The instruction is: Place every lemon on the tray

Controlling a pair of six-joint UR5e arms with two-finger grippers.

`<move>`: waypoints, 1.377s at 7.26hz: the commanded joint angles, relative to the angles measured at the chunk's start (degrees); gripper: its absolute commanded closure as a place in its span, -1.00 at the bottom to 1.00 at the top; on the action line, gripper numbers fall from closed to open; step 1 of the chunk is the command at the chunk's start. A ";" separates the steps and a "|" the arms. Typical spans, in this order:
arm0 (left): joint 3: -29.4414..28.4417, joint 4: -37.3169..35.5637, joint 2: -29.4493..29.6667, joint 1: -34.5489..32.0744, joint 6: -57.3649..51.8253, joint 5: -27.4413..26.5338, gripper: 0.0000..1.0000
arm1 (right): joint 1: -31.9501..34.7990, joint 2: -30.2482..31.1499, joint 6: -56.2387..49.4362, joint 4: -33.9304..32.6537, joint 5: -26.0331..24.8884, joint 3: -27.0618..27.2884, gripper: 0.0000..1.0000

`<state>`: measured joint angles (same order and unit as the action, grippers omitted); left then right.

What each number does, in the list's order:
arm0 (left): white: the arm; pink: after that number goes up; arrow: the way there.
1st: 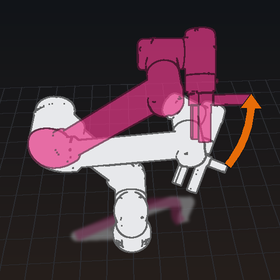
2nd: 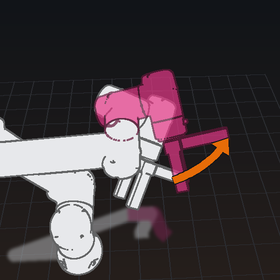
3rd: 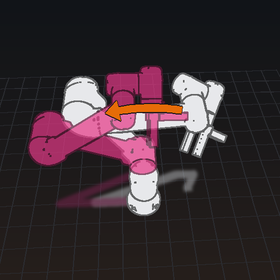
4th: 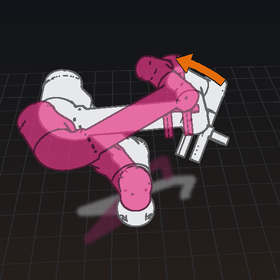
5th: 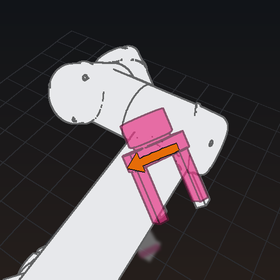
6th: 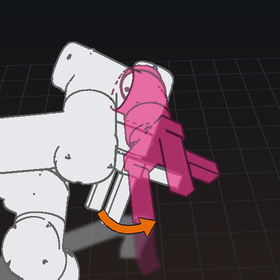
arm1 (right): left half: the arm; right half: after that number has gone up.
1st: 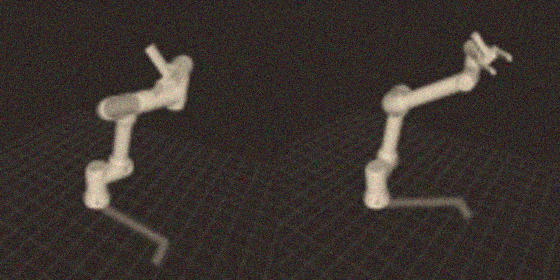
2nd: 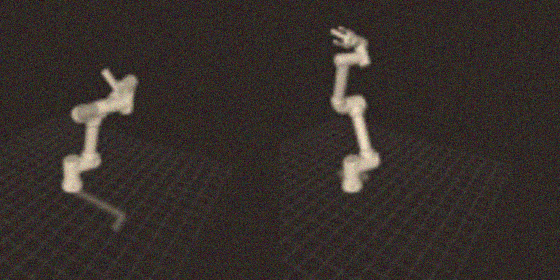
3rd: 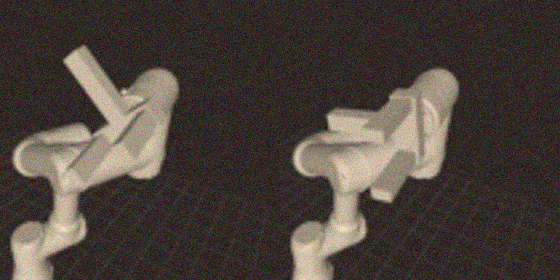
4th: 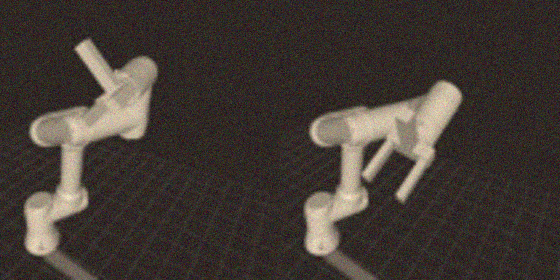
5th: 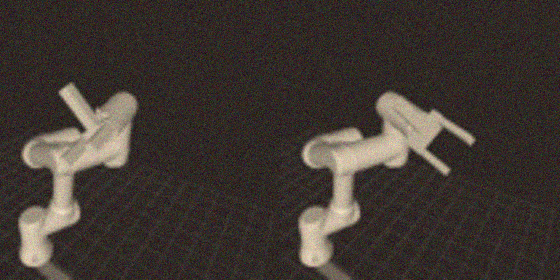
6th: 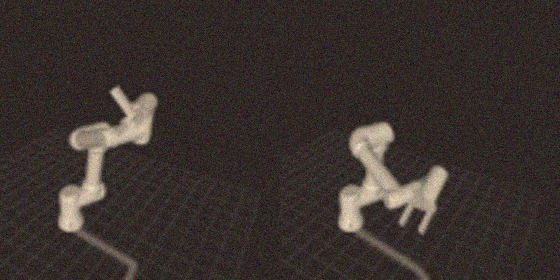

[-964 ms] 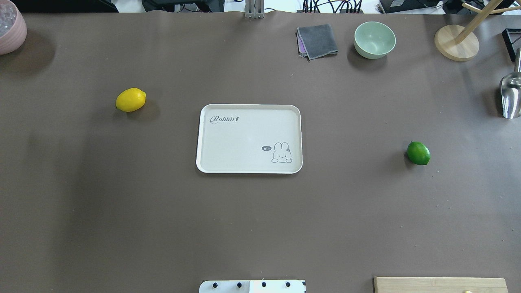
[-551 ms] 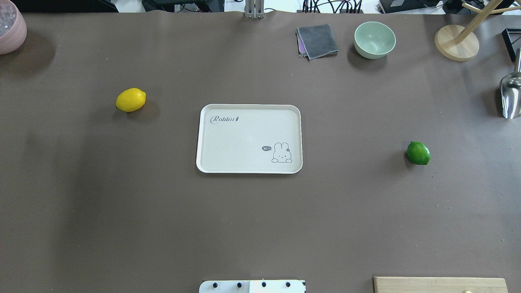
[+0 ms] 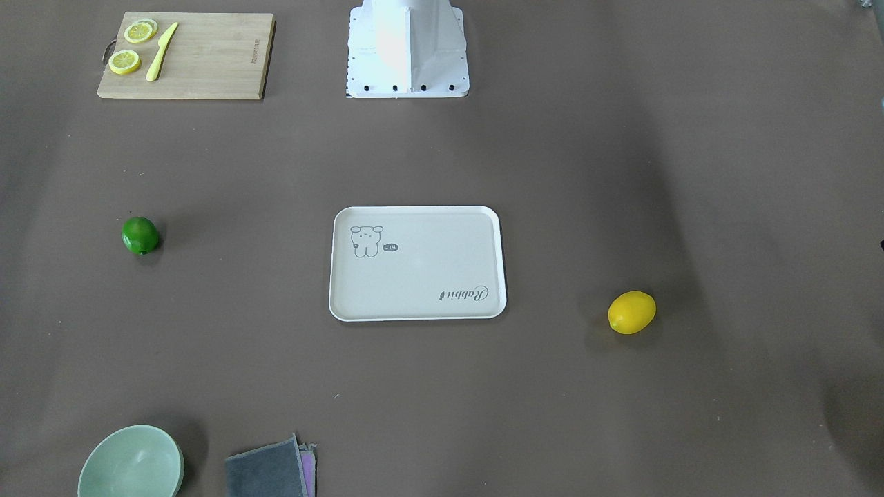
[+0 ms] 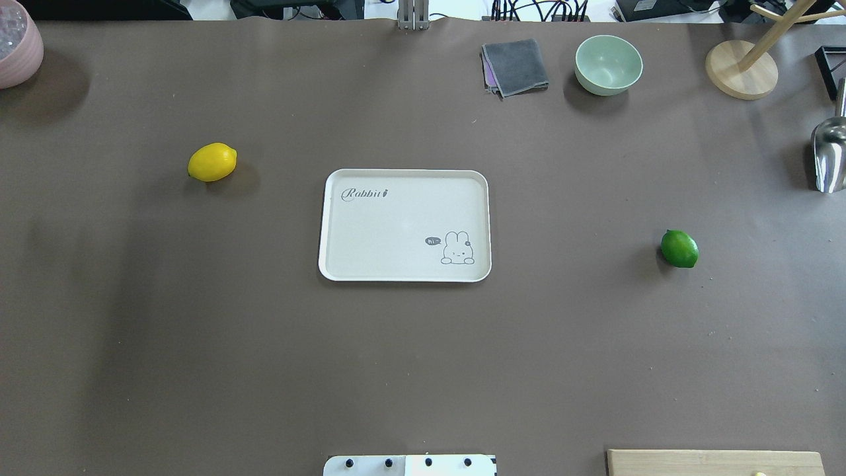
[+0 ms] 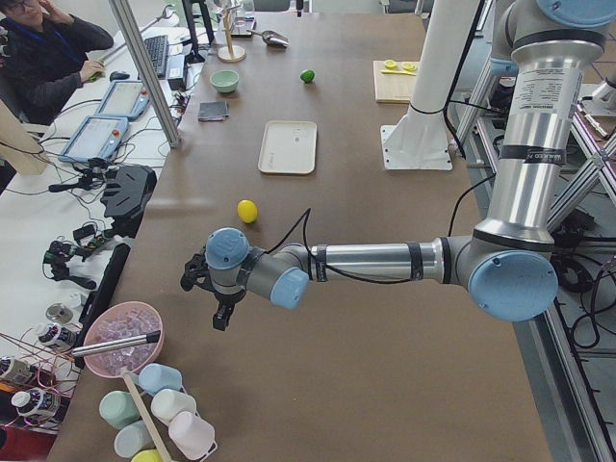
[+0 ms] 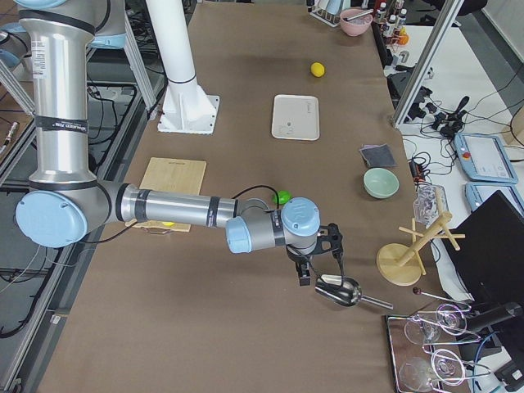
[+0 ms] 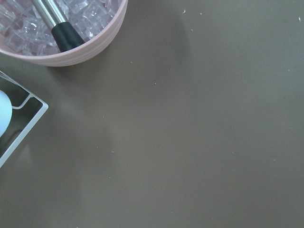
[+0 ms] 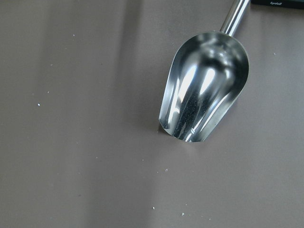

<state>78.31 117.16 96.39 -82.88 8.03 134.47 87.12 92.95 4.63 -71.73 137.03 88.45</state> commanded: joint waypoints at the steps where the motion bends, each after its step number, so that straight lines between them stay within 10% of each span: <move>1: 0.26 -0.09 0.80 0.09 2.41 0.36 -0.96 | -1.59 0.13 7.90 1.77 0.52 0.31 -1.00; 10: 1.32 4.20 15.40 21.51 11.38 4.58 -0.98 | -17.32 -8.31 18.75 1.51 1.05 -0.30 -1.00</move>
<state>79.86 119.22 110.66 -65.57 16.65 139.60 71.28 85.23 22.43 -70.11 138.79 88.26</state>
